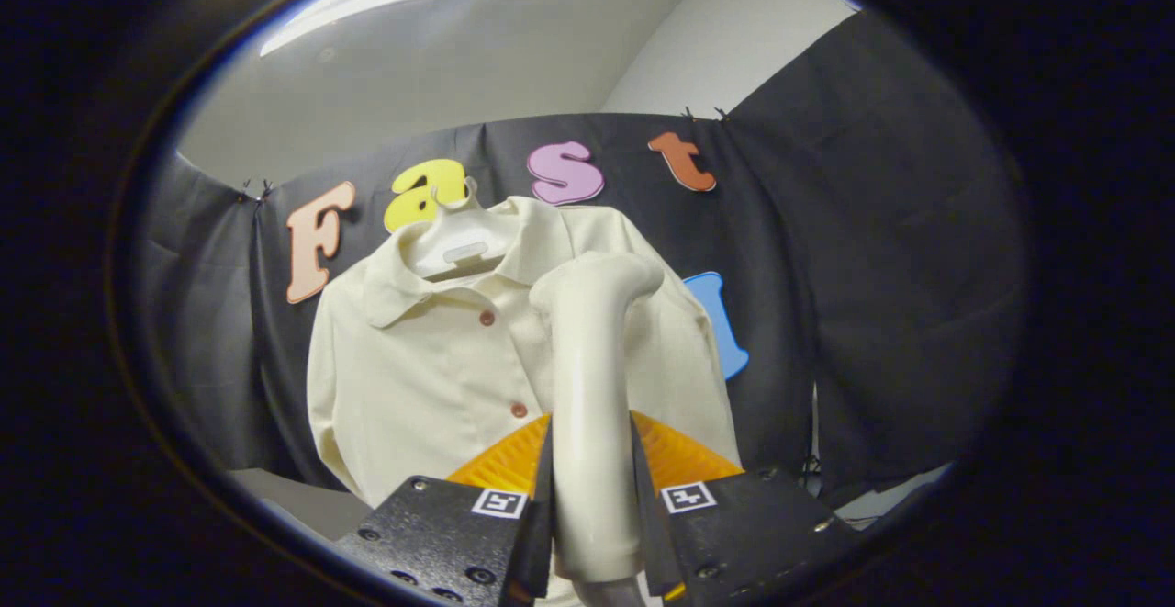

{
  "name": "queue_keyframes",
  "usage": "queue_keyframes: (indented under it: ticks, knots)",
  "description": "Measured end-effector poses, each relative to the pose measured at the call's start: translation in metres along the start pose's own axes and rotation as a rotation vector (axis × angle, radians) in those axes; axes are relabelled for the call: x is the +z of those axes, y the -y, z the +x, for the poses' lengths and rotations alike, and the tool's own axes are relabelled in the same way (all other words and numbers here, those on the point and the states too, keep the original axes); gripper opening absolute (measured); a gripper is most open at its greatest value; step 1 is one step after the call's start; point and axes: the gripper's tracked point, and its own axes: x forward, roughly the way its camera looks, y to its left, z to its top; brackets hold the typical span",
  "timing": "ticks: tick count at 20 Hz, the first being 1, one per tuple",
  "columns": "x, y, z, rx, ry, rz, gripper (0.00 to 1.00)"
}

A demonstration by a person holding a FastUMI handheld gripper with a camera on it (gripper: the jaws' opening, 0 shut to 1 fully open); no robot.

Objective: Iron the clothes twice with a garment steamer, once on the left side and once on the right side.

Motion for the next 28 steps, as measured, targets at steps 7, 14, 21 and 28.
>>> queue_keyframes:
  ticks: [7, 14, 21, 28]
  knots:
    - [-0.027, 0.002, 0.013, -0.012, -0.032, 0.009, 0.39]
    - [-0.067, 0.023, 0.001, -0.028, -0.088, 0.047, 0.39]
    - [-0.113, 0.043, -0.019, -0.034, -0.144, 0.074, 0.39]
    - [-0.159, 0.056, -0.039, -0.041, -0.195, 0.118, 0.39]
